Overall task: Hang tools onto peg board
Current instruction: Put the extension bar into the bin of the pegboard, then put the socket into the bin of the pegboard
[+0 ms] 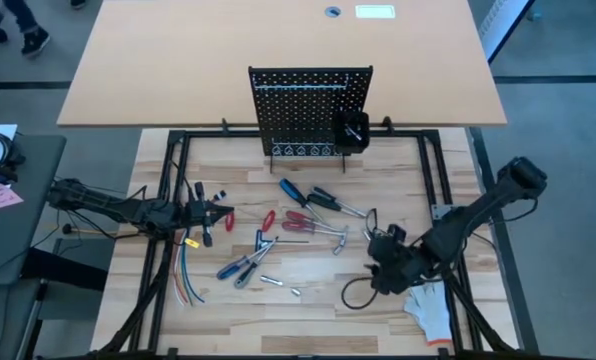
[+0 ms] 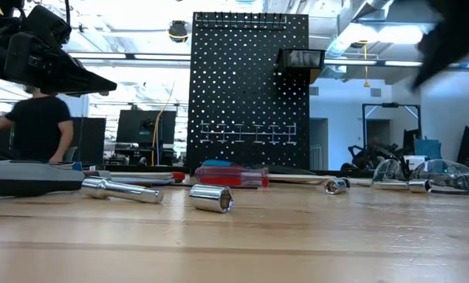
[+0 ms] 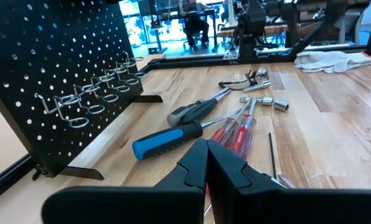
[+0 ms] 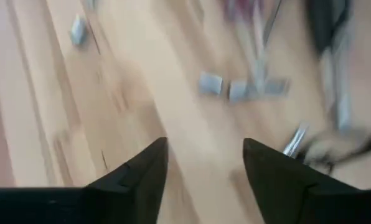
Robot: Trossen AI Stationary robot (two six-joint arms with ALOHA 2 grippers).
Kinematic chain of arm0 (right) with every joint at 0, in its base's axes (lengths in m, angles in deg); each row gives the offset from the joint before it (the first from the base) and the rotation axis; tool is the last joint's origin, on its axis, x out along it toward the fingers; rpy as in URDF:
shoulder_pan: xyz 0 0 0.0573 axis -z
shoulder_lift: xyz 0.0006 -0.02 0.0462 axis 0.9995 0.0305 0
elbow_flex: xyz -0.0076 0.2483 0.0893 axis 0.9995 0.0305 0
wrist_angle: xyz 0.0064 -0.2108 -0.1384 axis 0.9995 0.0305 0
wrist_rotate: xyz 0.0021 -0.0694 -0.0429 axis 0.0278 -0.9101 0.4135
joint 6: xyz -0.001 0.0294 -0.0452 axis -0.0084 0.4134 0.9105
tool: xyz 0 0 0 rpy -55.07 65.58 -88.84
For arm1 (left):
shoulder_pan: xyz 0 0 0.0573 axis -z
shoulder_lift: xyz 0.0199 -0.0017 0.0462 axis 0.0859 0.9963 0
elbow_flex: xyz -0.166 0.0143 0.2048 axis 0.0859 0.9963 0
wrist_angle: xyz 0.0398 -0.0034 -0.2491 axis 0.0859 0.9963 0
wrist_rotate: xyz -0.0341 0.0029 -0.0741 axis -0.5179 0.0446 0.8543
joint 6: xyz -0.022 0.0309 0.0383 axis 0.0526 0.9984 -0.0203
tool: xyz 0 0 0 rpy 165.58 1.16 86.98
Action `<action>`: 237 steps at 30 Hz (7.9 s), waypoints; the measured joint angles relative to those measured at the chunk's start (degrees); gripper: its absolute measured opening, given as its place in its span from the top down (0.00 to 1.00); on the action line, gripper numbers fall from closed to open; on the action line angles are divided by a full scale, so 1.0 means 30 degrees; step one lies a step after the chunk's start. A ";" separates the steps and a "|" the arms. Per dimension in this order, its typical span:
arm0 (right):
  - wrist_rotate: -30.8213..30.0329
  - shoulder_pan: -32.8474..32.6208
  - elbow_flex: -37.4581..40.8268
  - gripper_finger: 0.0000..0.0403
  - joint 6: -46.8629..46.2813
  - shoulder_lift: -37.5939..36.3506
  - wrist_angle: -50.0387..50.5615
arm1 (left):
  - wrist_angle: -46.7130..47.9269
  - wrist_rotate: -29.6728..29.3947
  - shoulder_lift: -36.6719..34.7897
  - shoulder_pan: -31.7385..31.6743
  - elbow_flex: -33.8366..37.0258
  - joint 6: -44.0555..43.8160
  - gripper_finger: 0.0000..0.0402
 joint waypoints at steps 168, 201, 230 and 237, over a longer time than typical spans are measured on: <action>-0.1398 1.6049 -1.9033 0.60 1.2752 0.4276 1.0301 | 0.0000 0.0000 -0.0007 0.0000 0.0000 0.0000 1.00; 0.2276 0.3567 0.1156 0.40 1.6218 0.3395 -0.7806 | 0.0000 0.0000 0.0000 0.0000 0.0000 -0.0006 1.00; 0.7331 0.7207 0.0433 0.61 1.9497 0.6243 -0.8242 | 0.0000 0.0000 -0.0007 0.0000 0.0000 0.0000 1.00; 0.7334 0.7214 -0.1102 0.51 1.3219 0.5244 -0.5929 | 0.0000 0.0000 -0.0007 0.0000 0.0000 0.0000 1.00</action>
